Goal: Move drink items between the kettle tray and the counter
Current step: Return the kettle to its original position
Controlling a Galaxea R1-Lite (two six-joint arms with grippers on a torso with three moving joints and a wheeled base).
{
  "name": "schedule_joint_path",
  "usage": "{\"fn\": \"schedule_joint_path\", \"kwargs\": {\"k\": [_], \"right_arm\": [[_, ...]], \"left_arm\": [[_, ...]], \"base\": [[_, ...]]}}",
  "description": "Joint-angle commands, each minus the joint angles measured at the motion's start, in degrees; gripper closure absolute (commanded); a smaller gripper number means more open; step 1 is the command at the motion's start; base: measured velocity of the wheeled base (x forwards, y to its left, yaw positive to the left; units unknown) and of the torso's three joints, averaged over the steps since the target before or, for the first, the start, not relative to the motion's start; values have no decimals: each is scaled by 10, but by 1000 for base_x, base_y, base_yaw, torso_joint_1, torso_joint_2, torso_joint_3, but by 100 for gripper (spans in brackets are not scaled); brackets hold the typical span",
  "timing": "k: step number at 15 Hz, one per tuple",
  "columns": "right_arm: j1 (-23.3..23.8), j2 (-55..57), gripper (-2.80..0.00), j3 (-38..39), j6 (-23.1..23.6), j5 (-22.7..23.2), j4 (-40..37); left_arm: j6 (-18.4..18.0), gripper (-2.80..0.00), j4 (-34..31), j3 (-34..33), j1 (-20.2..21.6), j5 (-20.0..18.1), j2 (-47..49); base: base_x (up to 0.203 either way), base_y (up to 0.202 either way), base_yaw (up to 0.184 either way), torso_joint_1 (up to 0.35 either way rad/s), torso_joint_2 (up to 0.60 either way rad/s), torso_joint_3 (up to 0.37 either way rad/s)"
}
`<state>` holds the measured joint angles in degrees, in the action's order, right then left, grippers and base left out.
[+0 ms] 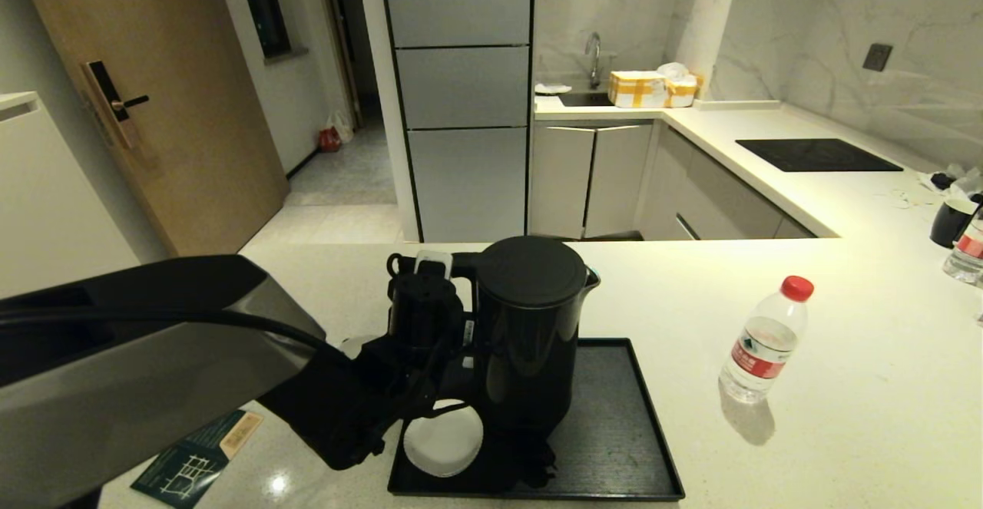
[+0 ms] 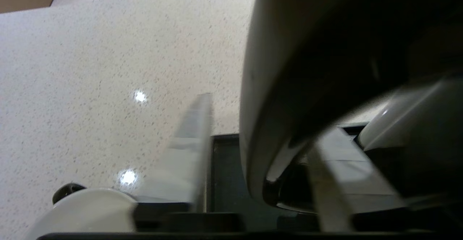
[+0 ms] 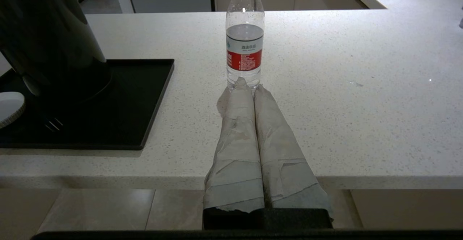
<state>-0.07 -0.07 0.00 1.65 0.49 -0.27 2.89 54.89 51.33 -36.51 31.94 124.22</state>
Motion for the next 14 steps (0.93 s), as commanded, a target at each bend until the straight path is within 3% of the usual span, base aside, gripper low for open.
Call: {"fn": "schedule_joint_path", "kwargs": {"k": [1,14], "right_arm": [[-1,1,0,0,0,0,0],[0,1,0,0,0,0,0]], "left_arm": [[1,-280,9,2,-1,2,-1],[3,-280,14,-4,0,1,-6]], "base": [[0,0,0,0,0,0],[0,0,0,0,0,0]]}}
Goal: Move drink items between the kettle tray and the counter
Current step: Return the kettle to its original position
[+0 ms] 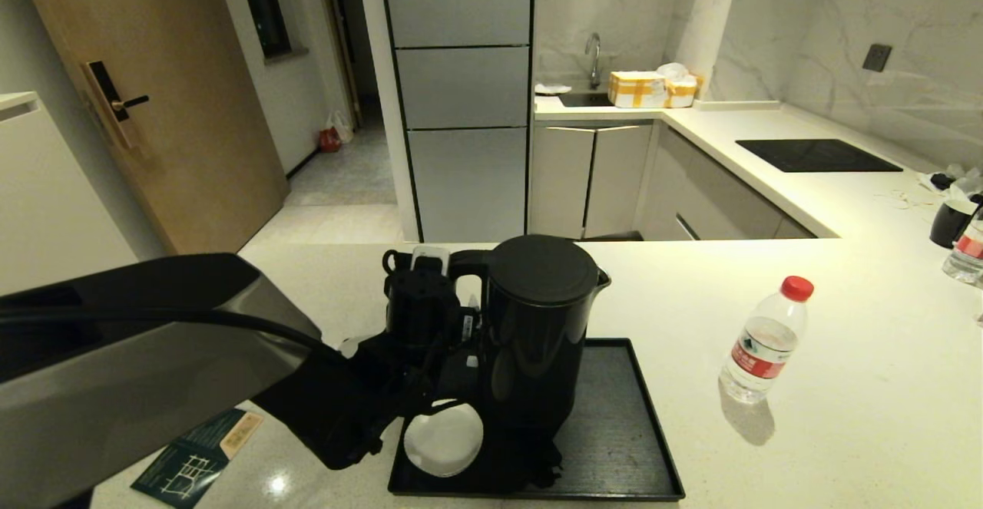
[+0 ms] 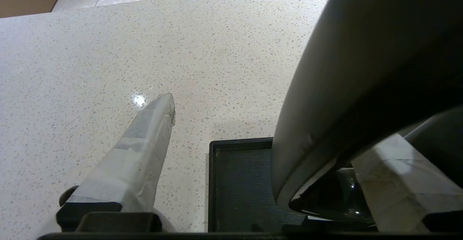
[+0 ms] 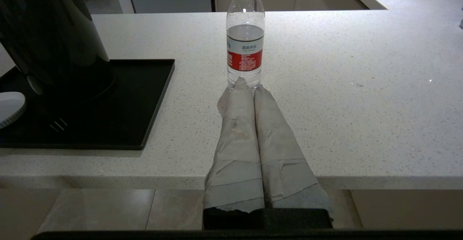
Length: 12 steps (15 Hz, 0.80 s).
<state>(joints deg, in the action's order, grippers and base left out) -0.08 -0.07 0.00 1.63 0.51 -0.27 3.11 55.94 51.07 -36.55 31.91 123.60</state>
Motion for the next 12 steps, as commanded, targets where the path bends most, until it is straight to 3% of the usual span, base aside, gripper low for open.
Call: {"fn": "schedule_joint_path", "kwargs": {"k": [1,12], "right_arm": [[0,1,0,0,0,0,0],[0,1,0,0,0,0,0]], "left_arm": [[1,-280,3,-1,0,2,1],[6,-280,25,-23,0,-19,-13]], "base": [[0,0,0,0,0,0],[0,0,0,0,0,0]]}}
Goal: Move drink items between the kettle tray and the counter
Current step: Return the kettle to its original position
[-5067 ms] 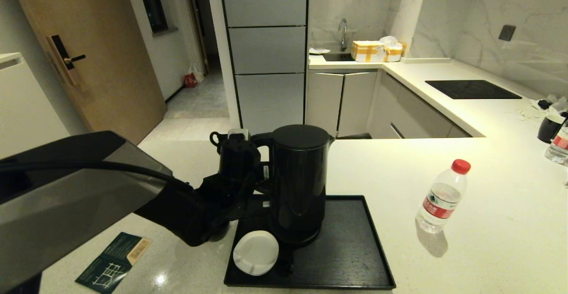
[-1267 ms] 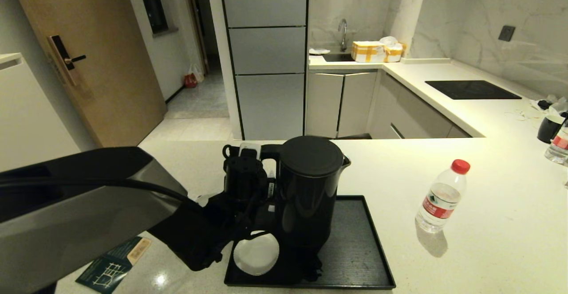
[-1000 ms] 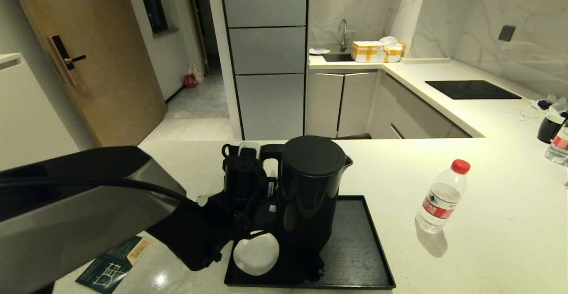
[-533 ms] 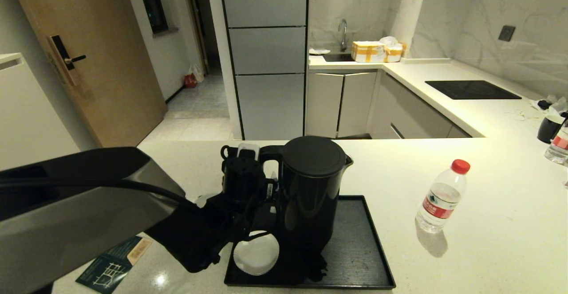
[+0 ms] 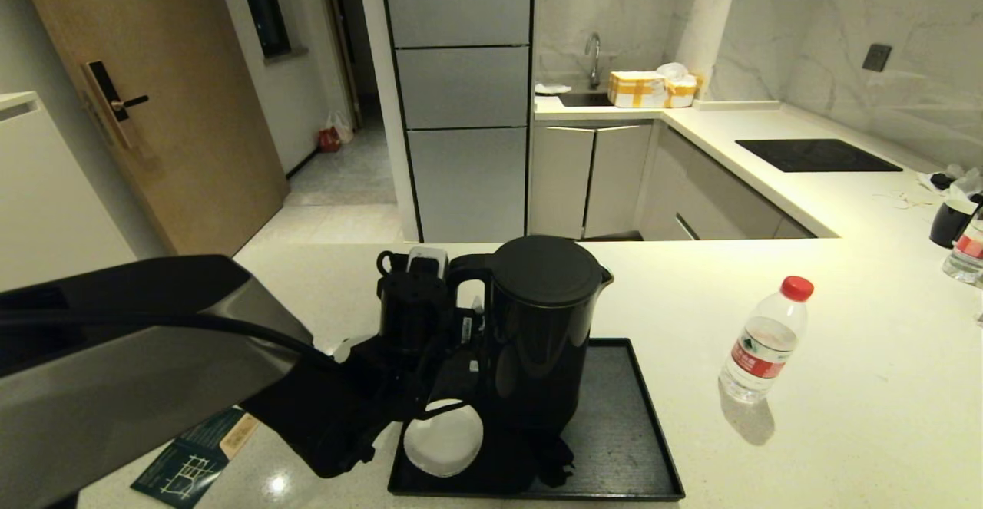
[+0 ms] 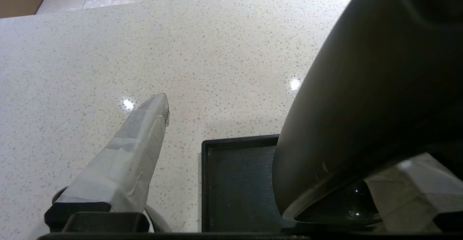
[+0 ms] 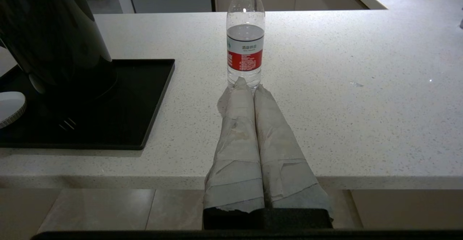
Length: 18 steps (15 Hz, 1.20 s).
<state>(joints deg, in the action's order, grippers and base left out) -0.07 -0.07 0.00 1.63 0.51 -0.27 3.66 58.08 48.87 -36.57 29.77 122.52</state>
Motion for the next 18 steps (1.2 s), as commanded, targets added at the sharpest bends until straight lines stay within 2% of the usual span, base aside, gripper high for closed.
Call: {"fn": "schedule_joint_path", "kwargs": {"k": [1,18], "right_arm": [[0,1,0,0,0,0,0],[0,1,0,0,0,0,0]], "left_arm": [[0,-280,4,-1,0,2,-1],[-1,-280,58,-87,-5,1,-44]], "base": [[0,0,0,0,0,0],[0,0,0,0,0,0]]}}
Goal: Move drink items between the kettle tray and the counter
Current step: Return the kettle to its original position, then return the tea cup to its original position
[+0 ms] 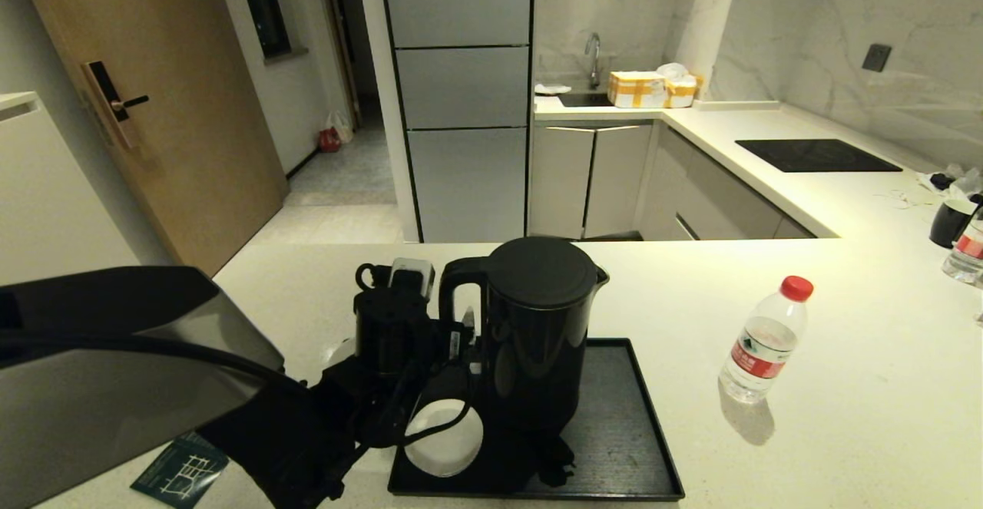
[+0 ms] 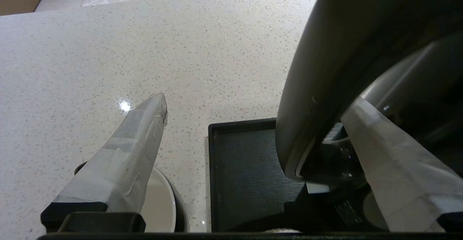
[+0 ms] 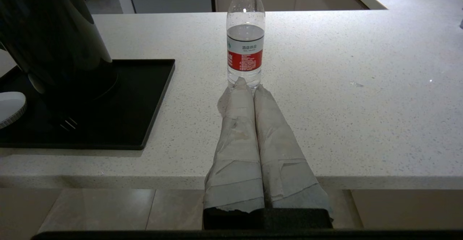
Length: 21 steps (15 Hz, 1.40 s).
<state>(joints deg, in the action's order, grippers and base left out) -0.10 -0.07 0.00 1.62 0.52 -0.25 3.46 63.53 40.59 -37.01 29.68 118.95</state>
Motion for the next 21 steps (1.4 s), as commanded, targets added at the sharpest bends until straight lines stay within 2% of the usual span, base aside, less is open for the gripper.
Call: {"fn": "schedule_joint_path", "kwargs": {"k": [1,5,9,11,13,18,21], "right_arm": [[0,1,0,0,0,0,0],[0,1,0,0,0,0,0],[0,1,0,0,0,0,0],[0,1,0,0,0,0,0],[-1,1,0,0,0,0,0],[0,1,0,0,0,0,0],[0,1,0,0,0,0,0]], "left_arm": [[1,-280,3,-9,-1,2,-23],[-2,-280,-9,-38,-1,3,-111],[-1,-280,-57,-87,-4,8,-226],[1,-280,-75,-102,-5,12,-245],[2,-280,-86,-138,0,31,-278],[43,-280,-91,-241,4,65,-315],[62,-280,-91,-275,3,71,-328]], "base": [[0,0,0,0,0,0],[0,0,0,0,0,0],[0,0,0,0,0,0],[0,0,0,0,0,0],[0,0,0,0,0,0],[0,0,0,0,0,0],[0,0,0,0,0,0]]}}
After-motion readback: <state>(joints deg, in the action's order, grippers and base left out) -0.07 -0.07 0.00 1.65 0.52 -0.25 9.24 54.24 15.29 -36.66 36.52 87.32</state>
